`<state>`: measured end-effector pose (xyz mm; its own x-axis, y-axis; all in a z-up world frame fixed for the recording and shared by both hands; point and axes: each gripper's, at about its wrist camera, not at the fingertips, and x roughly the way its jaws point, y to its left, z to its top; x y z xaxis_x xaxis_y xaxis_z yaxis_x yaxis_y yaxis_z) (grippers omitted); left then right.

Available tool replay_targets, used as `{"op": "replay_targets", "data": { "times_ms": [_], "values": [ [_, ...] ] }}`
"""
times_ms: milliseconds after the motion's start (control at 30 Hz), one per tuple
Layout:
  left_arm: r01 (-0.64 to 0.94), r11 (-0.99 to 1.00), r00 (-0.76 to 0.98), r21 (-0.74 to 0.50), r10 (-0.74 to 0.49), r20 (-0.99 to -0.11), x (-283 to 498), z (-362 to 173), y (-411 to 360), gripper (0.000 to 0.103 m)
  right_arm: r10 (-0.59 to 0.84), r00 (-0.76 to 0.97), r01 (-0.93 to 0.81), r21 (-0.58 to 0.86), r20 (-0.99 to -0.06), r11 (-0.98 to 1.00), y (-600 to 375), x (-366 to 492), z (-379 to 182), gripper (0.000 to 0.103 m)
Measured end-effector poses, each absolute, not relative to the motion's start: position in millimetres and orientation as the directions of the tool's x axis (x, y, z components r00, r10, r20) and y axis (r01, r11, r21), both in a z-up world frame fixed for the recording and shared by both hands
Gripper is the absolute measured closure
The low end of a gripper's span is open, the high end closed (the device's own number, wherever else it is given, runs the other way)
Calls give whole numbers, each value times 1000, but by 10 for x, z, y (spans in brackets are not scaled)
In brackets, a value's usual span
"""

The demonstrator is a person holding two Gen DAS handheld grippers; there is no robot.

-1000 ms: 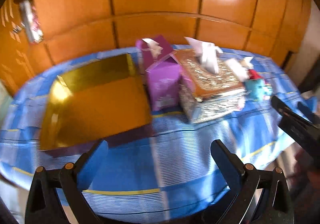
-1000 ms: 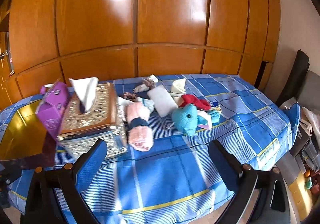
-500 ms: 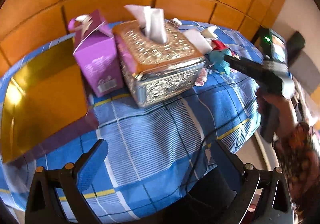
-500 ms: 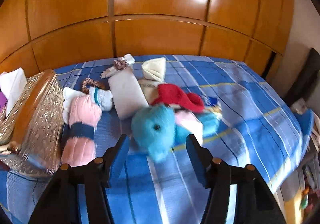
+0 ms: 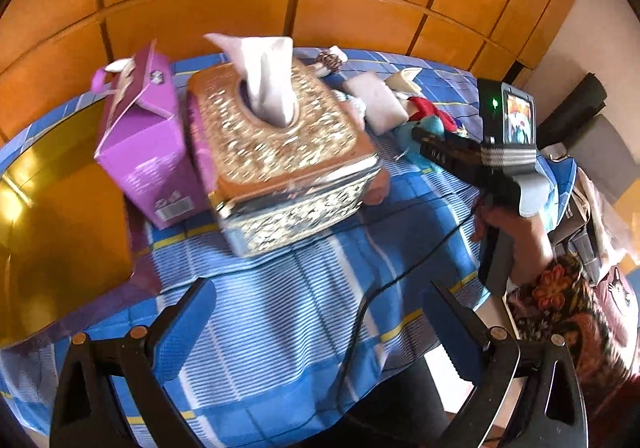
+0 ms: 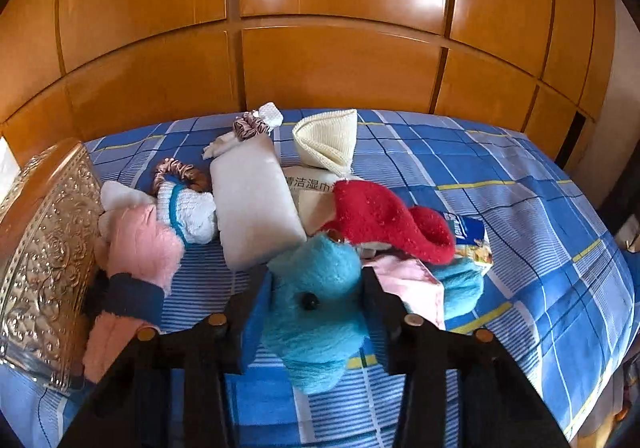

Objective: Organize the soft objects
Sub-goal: 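Grasp the teal plush elephant with the right gripper, then grasp the red sock with the left gripper while the right gripper holds the elephant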

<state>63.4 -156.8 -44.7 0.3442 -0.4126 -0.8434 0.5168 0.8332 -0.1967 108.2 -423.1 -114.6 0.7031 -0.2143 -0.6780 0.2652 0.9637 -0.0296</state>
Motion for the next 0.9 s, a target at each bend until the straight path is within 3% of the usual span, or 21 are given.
{"op": "replay_targets", "data": {
  "times_ms": [200, 567, 900],
  "values": [
    [538, 825, 351, -175, -407, -843, 696, -385, -1850, 0, -205, 740, 274, 8, -641, 962, -4286, 740, -1112, 70],
    [567, 819, 417, -89, -379, -826, 961, -299, -2517, 0, -235, 773, 364, 108, -590, 925, -4591, 100, -1074, 70],
    [602, 783, 542, 159, -254, -801, 1273, -404, -3361, 7, -213, 780, 395, 199, -588, 897, -4670, 2, -1184, 69]
  ]
}}
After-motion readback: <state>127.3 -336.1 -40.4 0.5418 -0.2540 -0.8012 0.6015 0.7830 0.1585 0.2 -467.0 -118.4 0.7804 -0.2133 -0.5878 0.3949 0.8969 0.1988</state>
